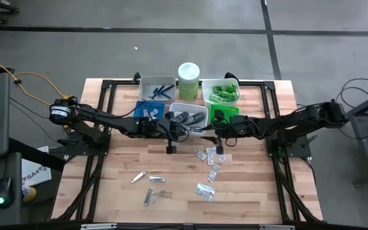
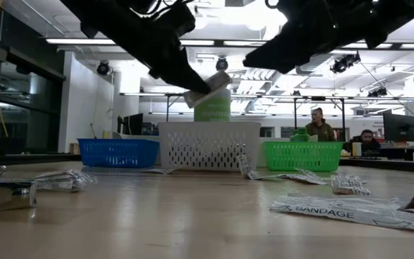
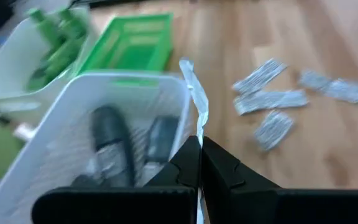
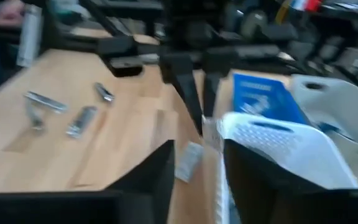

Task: Pick & Place Travel size toiletries
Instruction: Put the white bandage into the blue bin

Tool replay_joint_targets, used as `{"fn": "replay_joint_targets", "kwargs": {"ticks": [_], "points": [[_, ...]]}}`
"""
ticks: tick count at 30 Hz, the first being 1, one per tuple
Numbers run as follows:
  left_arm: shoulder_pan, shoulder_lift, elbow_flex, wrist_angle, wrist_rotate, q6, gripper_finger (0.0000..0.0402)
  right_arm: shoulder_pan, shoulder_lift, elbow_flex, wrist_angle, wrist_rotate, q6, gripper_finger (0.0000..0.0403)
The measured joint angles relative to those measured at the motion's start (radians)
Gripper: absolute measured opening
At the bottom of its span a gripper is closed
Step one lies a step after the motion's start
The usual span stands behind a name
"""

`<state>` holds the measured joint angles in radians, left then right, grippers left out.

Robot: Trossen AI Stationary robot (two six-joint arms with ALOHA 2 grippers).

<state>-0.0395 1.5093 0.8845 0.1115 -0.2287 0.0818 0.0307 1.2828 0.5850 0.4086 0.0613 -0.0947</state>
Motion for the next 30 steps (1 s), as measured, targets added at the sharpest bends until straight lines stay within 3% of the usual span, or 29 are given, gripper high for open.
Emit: {"fn": "replay_joint_targets", "kwargs": {"ticks": [5, 11, 21, 27, 30], "points": [[0.0, -0.063, 0.0, -0.165, -0.164, -0.009, 0.0001, 0.0, -0.059, 0.0, -0.112, 0.042, 0.047, 0.0194], [0.018, -0.114, 0.0, -0.438, -0.341, -0.013, 0.0001, 0.0, -0.087, 0.0, -0.149, 0.041, 0.073, 0.0212], [0.186, -0.1, -0.001, -0.693, -0.349, -0.098, 0.0001, 0.0, -0.087, 0.0, -0.151, 0.041, 0.073, 0.0208], [0.264, -0.1, -0.001, -0.764, -0.228, -0.057, 0.0001, 0.0, -0.087, 0.0, -0.168, 0.041, 0.073, 0.0207], [0.286, -0.1, -0.001, -0.777, -0.22, -0.015, 0.0012, 0.0, -0.087, 0.0, -0.173, 0.04, 0.073, 0.0207]]}}
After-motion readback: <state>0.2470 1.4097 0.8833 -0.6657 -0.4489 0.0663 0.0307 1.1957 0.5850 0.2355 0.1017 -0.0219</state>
